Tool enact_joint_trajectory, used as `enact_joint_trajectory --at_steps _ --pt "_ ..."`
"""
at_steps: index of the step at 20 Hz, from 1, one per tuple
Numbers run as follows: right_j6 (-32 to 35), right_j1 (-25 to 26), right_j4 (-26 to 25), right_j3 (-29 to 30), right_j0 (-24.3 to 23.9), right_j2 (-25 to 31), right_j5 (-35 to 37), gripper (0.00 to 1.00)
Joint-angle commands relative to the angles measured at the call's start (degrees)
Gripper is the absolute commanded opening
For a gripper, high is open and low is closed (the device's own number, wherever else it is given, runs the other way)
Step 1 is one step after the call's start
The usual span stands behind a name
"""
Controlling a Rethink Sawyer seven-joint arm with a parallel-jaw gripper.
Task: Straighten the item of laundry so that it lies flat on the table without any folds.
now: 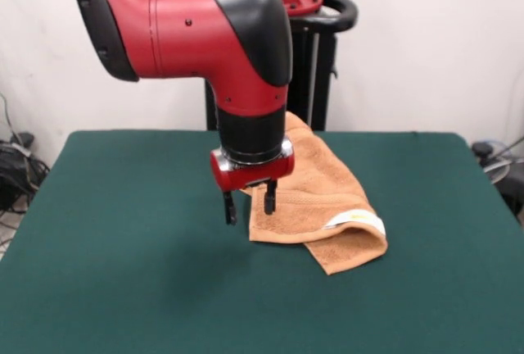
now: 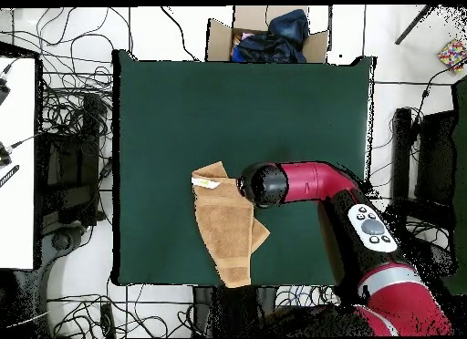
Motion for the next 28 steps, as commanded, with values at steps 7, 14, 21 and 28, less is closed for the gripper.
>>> enact_joint_trajectory --at_steps 7,14,21,28 --pt "-1.56 3.3 -3.18 -5.38 2.52 1.21 0.91 1.0" --pt "-1.36 3.91 -2.81 -5.38 2.21 1.31 0.32 1.0" --pt "5.63 5.2 -2.9 -3.81 8.0 -1.14 -2.37 1.0" --pt "8.18 4.65 -0.75 -2.12 10.78 -1.54 -3.58 1.0"
